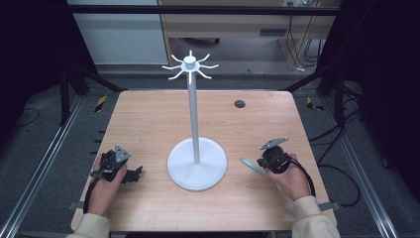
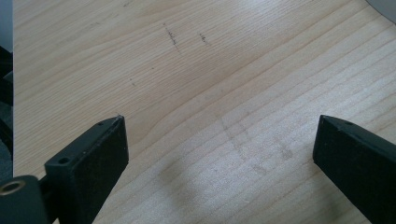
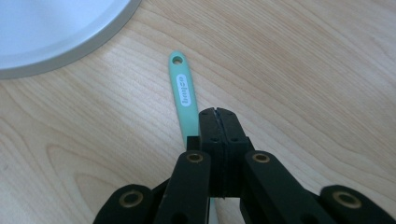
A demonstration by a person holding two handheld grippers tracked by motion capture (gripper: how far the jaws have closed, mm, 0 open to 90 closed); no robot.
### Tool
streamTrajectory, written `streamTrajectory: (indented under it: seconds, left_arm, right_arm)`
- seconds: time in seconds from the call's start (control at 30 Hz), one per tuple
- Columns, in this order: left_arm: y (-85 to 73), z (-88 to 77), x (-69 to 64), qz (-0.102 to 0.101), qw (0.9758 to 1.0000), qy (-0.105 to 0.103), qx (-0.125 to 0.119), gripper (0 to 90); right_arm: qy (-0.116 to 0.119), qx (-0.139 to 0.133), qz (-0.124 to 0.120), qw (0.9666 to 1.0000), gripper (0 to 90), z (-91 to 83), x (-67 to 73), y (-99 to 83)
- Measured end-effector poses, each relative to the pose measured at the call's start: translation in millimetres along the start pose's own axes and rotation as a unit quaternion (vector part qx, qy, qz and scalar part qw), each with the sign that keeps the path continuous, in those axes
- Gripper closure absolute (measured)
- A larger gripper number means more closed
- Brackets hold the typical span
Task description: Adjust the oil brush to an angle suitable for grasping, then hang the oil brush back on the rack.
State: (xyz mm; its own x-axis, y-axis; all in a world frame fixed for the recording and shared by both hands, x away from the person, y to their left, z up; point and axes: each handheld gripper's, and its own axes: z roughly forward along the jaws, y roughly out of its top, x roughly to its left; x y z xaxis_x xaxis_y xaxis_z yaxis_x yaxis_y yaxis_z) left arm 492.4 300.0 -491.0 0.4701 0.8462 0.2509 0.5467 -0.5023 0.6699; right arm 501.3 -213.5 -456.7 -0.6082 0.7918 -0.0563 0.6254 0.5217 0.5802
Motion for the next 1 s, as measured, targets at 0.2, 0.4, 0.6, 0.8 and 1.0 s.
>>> streamTrajectory:
  seconds: [0.2,0.4,0.6,0.8,1.0]
  left_arm:
    - [-0.7,-0.7,1.5,-0.002,1.0,0.002,0.0,2.9]
    - [-0.7,-0.3,1.2,-0.002,1.0,0.002,0.001,2.9]
    - [-0.9,-0.4,1.6,-0.003,1.0,0.002,0.0,2.9]
    - [-0.7,-0.4,1.4,-0.003,1.0,0.002,0.001,2.9]
    - [-1.1,-0.6,2.0,-0.004,1.0,0.003,0.001,2.9]
  right_arm:
    - [-0.006,0.018,-0.012,0.9997,90.0,-11.0,-1.3,-0.1]
    - [-0.009,0.027,-0.01,0.9996,89.1,-15.7,-3.6,-1.0]
    - [-0.011,0.041,-0.018,0.9989,87.3,-18.9,-4.6,-1.2]
    - [-0.007,0.054,-0.027,0.9982,80.2,-22.6,-5.1,-0.2]
    - [-0.008,0.065,-0.029,0.9974,73.8,-25.2,-6.0,2.2]
